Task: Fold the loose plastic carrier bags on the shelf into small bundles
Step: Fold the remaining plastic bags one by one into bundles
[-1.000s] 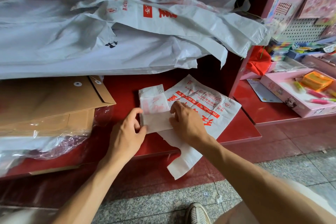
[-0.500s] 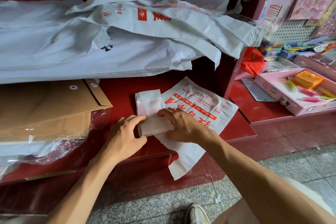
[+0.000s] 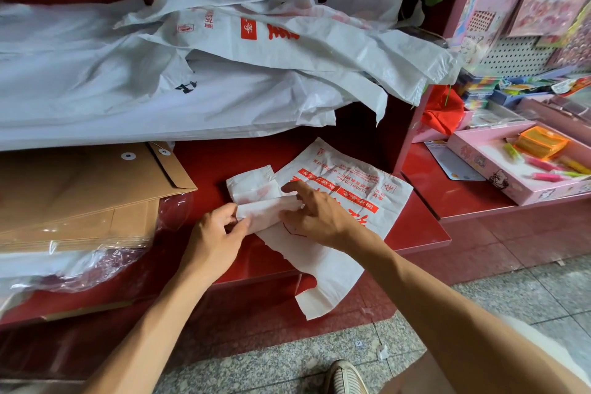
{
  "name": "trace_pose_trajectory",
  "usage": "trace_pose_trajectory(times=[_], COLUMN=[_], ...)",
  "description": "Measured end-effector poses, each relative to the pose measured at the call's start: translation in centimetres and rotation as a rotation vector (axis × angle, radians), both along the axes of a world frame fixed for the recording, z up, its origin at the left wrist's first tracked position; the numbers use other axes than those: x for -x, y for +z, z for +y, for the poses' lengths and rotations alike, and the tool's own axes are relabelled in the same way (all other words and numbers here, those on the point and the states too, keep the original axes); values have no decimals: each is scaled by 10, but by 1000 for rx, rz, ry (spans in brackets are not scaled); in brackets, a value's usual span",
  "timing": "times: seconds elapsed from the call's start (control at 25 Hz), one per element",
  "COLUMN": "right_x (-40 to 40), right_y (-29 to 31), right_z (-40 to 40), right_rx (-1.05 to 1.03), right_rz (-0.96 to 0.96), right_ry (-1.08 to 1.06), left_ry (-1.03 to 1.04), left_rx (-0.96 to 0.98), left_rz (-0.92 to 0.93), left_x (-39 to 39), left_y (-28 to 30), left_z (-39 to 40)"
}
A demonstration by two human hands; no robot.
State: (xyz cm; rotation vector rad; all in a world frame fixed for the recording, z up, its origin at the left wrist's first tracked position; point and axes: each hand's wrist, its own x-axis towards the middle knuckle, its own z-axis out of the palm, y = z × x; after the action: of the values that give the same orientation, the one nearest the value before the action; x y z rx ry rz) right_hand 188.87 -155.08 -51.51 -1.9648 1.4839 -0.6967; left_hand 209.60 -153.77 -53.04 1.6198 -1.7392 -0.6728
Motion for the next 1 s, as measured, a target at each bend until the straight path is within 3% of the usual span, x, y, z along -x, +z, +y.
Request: trace_pose_trajectory(times=[0.28, 0.48, 0.72, 0.84, 1.0], right_x=[-13, -13, -3, 1, 0], right_y=[-5, -7, 9, 8, 2], right_z=[-6, -10, -14, -15, -13], right_rx=[64, 80, -199, -136, -30], right_rz=[62, 83, -136, -14, -207], right_ry=[-200, -235, -90, -44, -115], left_ry=[42, -154, -78, -118, -23], left_rx=[9, 90, 26, -3, 53], left_rz=[-30, -271, -166, -152, -12], left_x=[8, 8, 7, 5, 6], left_y=[-3, -4, 3, 2, -3], left_z=[0, 4, 4, 3, -1])
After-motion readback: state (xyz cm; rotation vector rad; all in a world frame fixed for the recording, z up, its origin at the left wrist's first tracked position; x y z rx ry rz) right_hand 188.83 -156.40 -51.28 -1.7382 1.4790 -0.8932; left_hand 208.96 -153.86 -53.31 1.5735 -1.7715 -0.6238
